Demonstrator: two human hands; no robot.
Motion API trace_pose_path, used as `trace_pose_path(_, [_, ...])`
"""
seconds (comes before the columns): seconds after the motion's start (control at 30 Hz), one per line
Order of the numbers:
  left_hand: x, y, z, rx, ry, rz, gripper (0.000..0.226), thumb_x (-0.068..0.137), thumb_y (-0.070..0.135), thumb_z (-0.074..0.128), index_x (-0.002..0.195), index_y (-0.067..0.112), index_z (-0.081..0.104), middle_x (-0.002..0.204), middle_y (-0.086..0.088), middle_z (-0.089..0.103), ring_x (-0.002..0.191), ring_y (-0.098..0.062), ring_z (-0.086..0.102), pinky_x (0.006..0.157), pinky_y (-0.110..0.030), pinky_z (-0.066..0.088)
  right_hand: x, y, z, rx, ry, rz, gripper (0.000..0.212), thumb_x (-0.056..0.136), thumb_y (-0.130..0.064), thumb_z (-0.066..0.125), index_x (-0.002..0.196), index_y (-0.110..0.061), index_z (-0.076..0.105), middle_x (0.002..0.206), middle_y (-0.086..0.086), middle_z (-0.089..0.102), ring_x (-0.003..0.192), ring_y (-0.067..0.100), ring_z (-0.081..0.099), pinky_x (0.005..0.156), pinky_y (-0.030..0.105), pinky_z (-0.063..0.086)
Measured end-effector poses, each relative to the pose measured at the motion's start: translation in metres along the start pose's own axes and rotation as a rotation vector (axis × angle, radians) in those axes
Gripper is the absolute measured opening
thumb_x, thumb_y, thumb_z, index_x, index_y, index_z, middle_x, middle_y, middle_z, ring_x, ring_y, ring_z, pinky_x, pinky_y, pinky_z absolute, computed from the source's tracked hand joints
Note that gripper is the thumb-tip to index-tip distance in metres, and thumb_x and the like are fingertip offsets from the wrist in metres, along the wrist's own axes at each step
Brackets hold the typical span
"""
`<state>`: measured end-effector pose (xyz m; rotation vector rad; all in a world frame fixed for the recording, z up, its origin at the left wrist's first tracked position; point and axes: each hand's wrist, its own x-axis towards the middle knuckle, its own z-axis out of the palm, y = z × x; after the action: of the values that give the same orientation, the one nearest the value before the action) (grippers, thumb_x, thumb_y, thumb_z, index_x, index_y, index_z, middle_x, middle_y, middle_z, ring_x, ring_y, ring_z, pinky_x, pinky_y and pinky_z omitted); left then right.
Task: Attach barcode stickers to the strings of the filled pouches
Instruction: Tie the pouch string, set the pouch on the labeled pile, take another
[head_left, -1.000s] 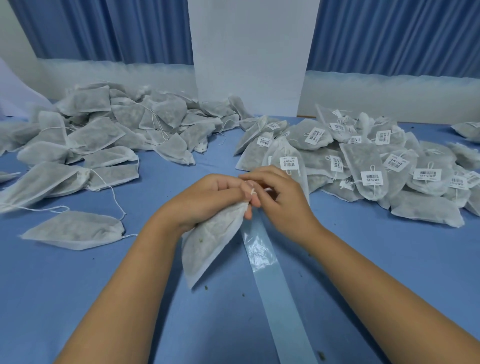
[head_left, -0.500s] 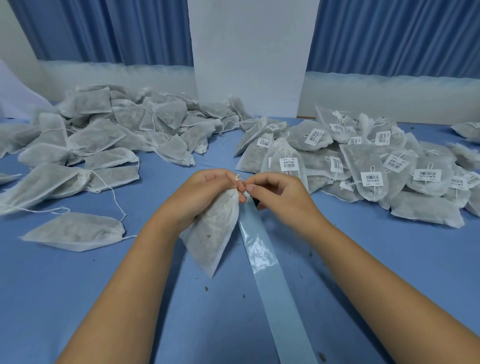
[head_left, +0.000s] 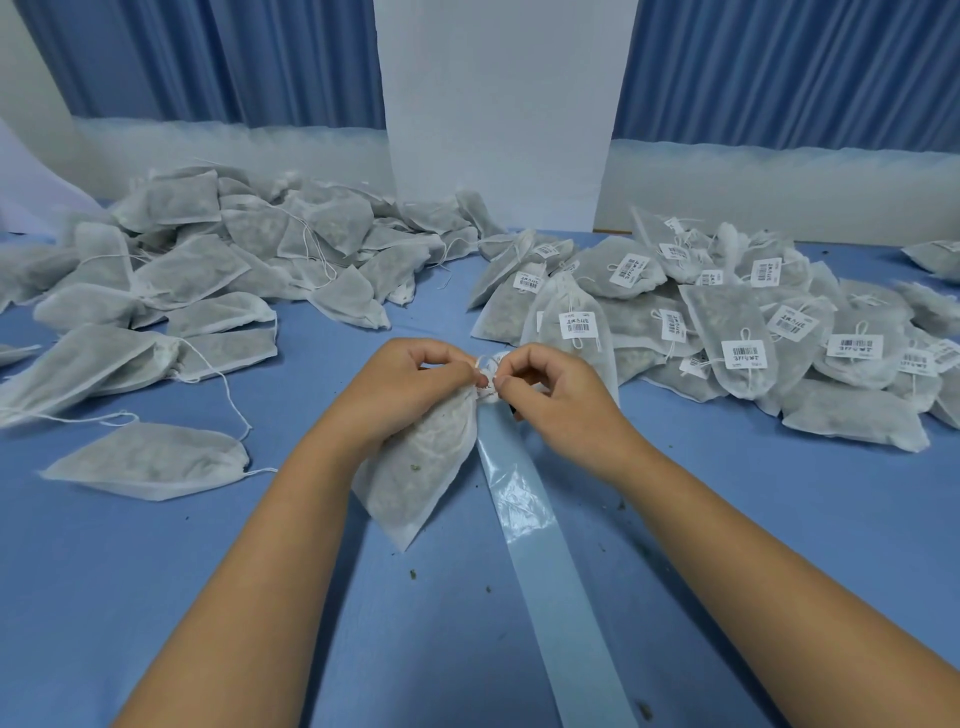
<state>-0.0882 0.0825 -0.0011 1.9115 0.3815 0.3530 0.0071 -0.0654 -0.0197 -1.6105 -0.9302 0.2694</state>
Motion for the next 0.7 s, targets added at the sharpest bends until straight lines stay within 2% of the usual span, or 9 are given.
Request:
trace_pose_path(0.1, [-0.0002, -0.0002, -0.0002, 0.027, -0.005, -0.017, 0.012, 0.075, 0.034, 0.069, 0.078, 0.027, 0.078, 0.087, -0.008, 0.075, 0.072, -0.009, 0.058, 0.074, -0.026, 0.044, -0.0008, 0.0002, 0.0020, 0.059, 0.007, -0.026, 0.020, 0.083, -0.003, 0.072, 0.088, -0.017, 0.059, 0.084, -0.001, 0.065, 0.074, 0.009, 0.057, 0.073, 0.026, 0.050])
trace_pose_path(0.2, [0.0011, -0.0015, -0.0007, 0.076, -0.005, -0.020, 0.011, 0.077, 0.033, 0.068, 0.076, 0.029, 0.078, 0.084, -0.013, 0.073, 0.070, -0.014, 0.054, 0.071, -0.029, 0.042, -0.0011, 0.0001, 0.0012, 0.073, -0.006, -0.059, 0.028, 0.082, -0.002, 0.075, 0.098, -0.018, 0.058, 0.086, 0.002, 0.065, 0.075, 0.012, 0.058, 0.072, 0.020, 0.047])
trace_pose_path(0.27, [0.0017, -0.0018, -0.0026, 0.102, 0.013, -0.025, 0.011, 0.082, 0.028, 0.069, 0.075, 0.026, 0.078, 0.059, -0.002, 0.062, 0.052, -0.006, 0.045, 0.056, -0.016, 0.037, -0.0010, 0.0011, -0.0013, -0.029, -0.007, -0.093, 0.027, 0.086, -0.002, 0.070, 0.103, -0.021, 0.063, 0.084, -0.002, 0.063, 0.074, 0.010, 0.057, 0.072, 0.017, 0.044])
trace_pose_path(0.33, [0.0016, -0.0020, -0.0053, 0.122, 0.033, -0.032, 0.010, 0.081, 0.027, 0.071, 0.075, 0.021, 0.077, 0.048, 0.010, 0.049, 0.039, -0.002, 0.034, 0.042, -0.011, 0.029, -0.0016, 0.0021, -0.0022, -0.182, -0.010, -0.150, 0.025, 0.089, -0.002, 0.066, 0.106, -0.020, 0.069, 0.085, -0.005, 0.060, 0.075, 0.010, 0.057, 0.073, 0.014, 0.043])
trace_pose_path(0.43, [0.0000, -0.0017, -0.0077, 0.129, 0.020, -0.021, 0.011, 0.078, 0.030, 0.072, 0.076, 0.021, 0.077, 0.054, 0.005, 0.050, 0.044, -0.008, 0.033, 0.044, -0.017, 0.028, -0.0038, 0.0007, 0.0011, -0.181, 0.025, -0.168, 0.022, 0.091, -0.003, 0.062, 0.106, -0.016, 0.072, 0.086, -0.006, 0.059, 0.073, 0.003, 0.055, 0.069, 0.011, 0.042])
trace_pose_path(0.53, [-0.0007, -0.0012, -0.0076, 0.127, 0.016, -0.005, 0.009, 0.080, 0.029, 0.071, 0.075, 0.024, 0.077, 0.061, 0.000, 0.051, 0.056, -0.013, 0.036, 0.050, -0.022, 0.029, -0.0045, -0.0013, 0.0052, -0.108, 0.052, -0.146, 0.018, 0.087, -0.009, 0.070, 0.101, -0.019, 0.064, 0.085, -0.004, 0.061, 0.070, 0.000, 0.055, 0.062, 0.012, 0.041])
trace_pose_path(0.67, [-0.0022, -0.0002, -0.0060, 0.152, -0.004, 0.010, 0.011, 0.080, 0.030, 0.070, 0.072, 0.030, 0.077, 0.059, 0.001, 0.048, 0.053, -0.012, 0.035, 0.047, -0.021, 0.029, -0.0042, 0.0004, 0.0068, -0.038, 0.041, -0.064, 0.030, 0.082, -0.011, 0.076, 0.099, -0.022, 0.054, 0.086, 0.000, 0.066, 0.076, 0.015, 0.062, 0.065, 0.021, 0.045])
trace_pose_path(0.7, [-0.0019, -0.0004, -0.0056, 0.158, -0.005, 0.012, 0.012, 0.082, 0.028, 0.070, 0.072, 0.029, 0.078, 0.059, 0.001, 0.049, 0.053, -0.012, 0.036, 0.049, -0.022, 0.030, -0.0037, 0.0016, 0.0060, -0.030, 0.031, -0.060, 0.030, 0.083, -0.010, 0.075, 0.099, -0.023, 0.054, 0.083, -0.001, 0.067, 0.074, 0.014, 0.062, 0.066, 0.020, 0.045])
